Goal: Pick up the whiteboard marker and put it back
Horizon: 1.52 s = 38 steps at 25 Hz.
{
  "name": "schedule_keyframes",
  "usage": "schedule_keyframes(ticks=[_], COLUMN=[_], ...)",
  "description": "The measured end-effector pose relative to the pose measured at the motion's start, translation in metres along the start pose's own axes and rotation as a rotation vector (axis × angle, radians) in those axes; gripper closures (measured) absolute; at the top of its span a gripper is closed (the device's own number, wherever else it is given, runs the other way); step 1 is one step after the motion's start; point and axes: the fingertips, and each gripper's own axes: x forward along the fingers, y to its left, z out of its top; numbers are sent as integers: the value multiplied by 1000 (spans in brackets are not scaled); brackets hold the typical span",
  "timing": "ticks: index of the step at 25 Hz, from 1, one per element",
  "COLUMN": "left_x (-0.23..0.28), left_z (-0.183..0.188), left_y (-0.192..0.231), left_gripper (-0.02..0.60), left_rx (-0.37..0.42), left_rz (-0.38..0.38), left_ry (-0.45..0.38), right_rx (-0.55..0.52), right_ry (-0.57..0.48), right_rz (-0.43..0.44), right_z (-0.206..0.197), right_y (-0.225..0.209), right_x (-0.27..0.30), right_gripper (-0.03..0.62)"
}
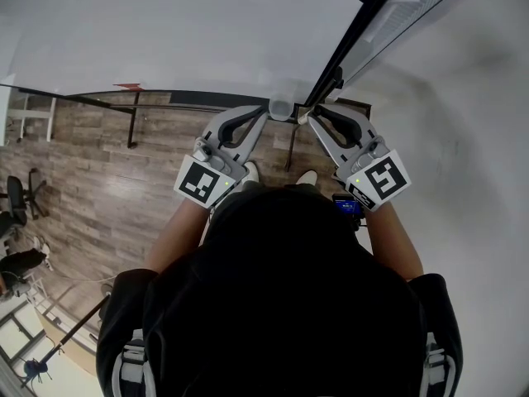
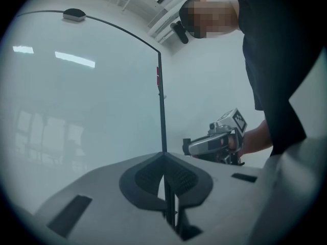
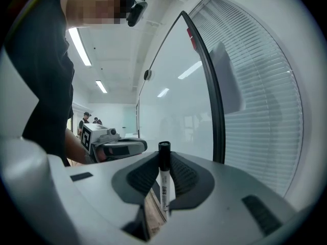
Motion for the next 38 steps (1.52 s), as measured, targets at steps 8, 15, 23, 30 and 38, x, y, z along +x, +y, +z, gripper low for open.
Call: schedule_keyframes(ticks=[8, 15, 23, 30, 38], left_x=[0, 0, 1, 4, 7], left_z=[-2, -4, -3, -5, -14], left_y=[3, 2, 5, 9, 15], left_gripper=[577, 577, 577, 577, 577], left_rx=[-8, -6, -9, -11, -11], left_rz=[5, 2, 3, 1, 0], left_ry=[3, 13, 7, 10, 2], right_rx=[0, -2, -2, -3, -2], right_ry=[-11, -12, -10, -4, -7], right_rz=[3, 17, 10, 5, -12], right_z=[1, 1, 2, 2, -3], right_y=[2, 6, 5, 1, -6], right_x=[9, 13, 16, 20, 25], right_gripper=[533, 533, 533, 533, 533])
